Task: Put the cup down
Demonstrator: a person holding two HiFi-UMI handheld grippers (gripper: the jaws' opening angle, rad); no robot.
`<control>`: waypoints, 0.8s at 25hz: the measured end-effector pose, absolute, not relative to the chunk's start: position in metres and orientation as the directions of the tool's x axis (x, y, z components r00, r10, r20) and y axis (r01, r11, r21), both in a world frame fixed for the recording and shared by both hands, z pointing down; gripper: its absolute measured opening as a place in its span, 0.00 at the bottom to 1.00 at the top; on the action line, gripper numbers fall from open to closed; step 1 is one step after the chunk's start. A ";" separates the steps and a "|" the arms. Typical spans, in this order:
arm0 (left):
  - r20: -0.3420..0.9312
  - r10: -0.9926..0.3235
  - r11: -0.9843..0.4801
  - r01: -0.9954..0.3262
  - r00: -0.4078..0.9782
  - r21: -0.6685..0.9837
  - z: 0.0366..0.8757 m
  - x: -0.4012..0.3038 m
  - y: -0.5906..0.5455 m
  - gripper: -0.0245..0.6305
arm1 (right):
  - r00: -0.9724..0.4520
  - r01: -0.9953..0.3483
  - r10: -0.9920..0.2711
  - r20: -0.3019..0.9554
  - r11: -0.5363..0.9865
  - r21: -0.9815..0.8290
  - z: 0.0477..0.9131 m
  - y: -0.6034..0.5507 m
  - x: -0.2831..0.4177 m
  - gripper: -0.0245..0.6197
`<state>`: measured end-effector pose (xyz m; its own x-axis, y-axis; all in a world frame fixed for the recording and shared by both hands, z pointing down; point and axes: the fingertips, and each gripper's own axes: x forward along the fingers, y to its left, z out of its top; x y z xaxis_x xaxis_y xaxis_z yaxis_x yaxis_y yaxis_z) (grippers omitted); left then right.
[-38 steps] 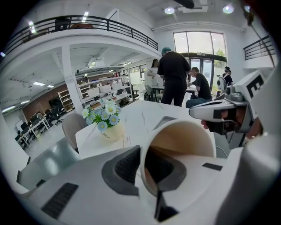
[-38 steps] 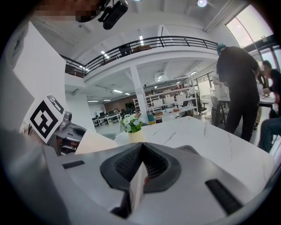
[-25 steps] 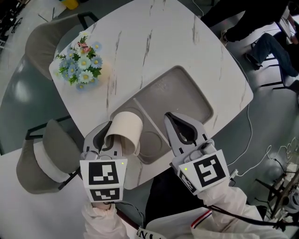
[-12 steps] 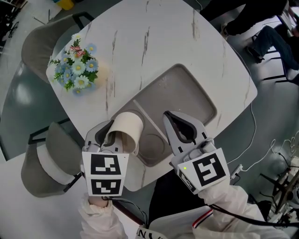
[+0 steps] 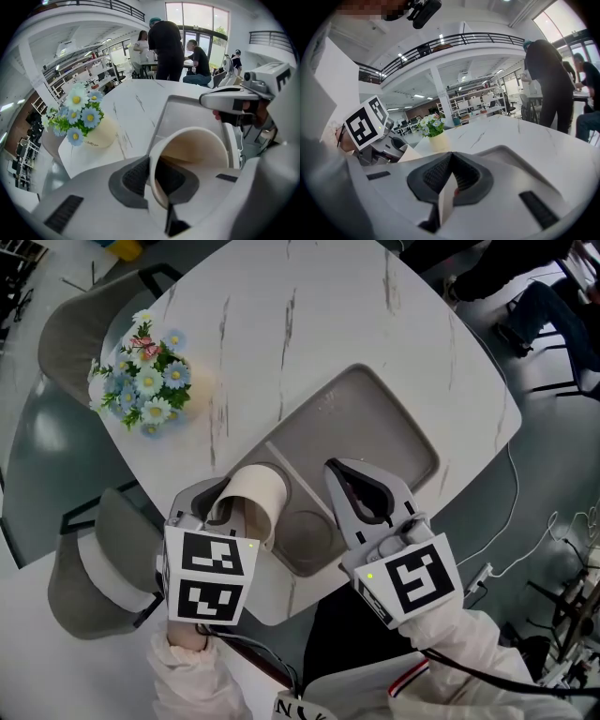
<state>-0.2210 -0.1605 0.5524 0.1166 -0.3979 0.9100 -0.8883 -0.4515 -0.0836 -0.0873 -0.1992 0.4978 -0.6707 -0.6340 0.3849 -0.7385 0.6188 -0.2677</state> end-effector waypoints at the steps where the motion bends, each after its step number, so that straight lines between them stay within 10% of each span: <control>1: 0.914 -0.391 -0.461 -0.883 0.113 -0.088 0.553 -0.222 -0.161 0.10 | -0.670 -0.739 -0.635 0.385 0.618 -0.268 0.498 -0.200 -0.087 0.04; 20: 0.970 -0.232 -0.586 -0.806 0.074 -0.079 0.566 -0.215 -0.165 0.10 | -0.650 -0.759 -0.655 0.385 0.588 -0.280 0.503 -0.203 -0.079 0.04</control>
<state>-0.2150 -0.1653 0.5657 0.0741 -0.2323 0.9698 -0.8062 -0.5863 -0.0789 -0.0787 -0.2032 0.5032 -0.6501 -0.6549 0.3853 -0.7586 0.5881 -0.2805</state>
